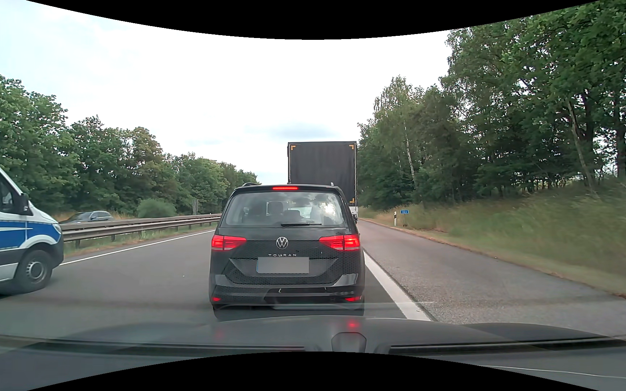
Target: Follow the waypoints while adhering to traffic rules and regulations
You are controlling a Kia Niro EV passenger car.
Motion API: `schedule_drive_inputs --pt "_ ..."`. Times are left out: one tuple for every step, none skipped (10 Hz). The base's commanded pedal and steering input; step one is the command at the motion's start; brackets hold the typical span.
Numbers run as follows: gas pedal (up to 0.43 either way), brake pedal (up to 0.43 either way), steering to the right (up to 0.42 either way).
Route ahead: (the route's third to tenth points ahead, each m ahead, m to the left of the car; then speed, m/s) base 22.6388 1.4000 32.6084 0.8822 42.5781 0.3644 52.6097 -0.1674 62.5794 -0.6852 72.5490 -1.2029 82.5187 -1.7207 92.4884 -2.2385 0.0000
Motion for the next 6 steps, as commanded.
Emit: schedule_drive_inputs --pt "0.000 0.244 0.000" --pt "0.000 0.244 0.000" --pt "0.000 0.244 0.000" --pt "0.000 0.244 0.000" --pt "0.000 0.244 0.000" --pt "0.000 0.244 0.000"
